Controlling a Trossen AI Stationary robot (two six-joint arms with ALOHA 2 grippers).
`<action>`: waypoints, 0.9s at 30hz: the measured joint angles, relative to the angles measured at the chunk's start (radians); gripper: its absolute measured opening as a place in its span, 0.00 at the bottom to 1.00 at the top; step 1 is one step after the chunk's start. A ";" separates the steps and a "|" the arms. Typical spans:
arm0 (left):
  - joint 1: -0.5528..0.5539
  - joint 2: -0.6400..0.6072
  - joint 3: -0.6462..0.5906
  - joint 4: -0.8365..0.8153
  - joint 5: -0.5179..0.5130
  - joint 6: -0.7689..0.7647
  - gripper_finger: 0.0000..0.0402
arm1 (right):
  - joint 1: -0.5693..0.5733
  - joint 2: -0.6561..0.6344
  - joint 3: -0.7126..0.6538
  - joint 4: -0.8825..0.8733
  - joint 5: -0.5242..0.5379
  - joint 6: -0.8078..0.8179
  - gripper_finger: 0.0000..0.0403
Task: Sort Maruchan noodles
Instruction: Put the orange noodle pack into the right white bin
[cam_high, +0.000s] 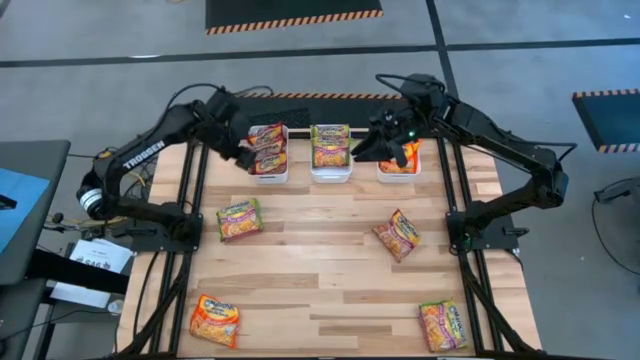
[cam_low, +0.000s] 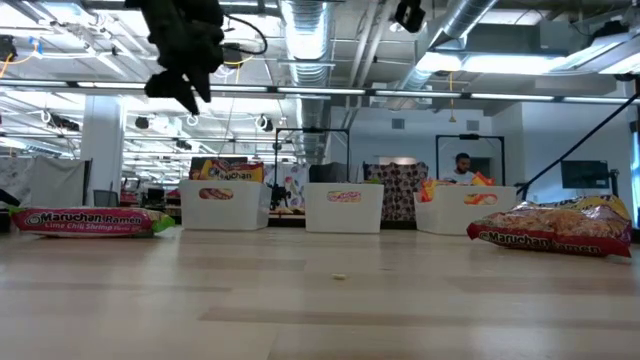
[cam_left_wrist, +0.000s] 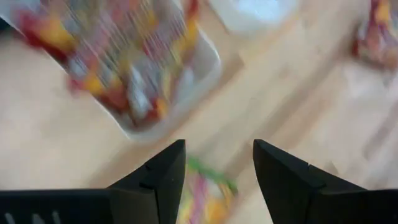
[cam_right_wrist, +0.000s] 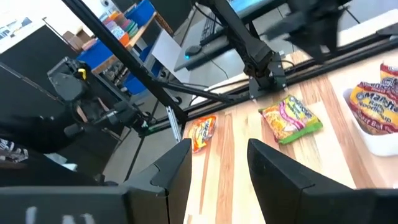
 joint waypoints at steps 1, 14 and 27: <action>-0.010 0.000 0.000 -0.031 0.016 -0.012 0.43 | 0.004 0.000 0.000 -0.011 0.002 -0.002 0.45; -0.271 -0.001 -0.001 -0.211 0.021 -0.129 0.43 | 0.096 0.000 0.000 -0.064 0.021 -0.030 0.45; -0.622 -0.099 -0.200 -0.082 -0.059 -0.517 0.43 | 0.148 0.000 0.000 -0.092 0.022 -0.029 0.45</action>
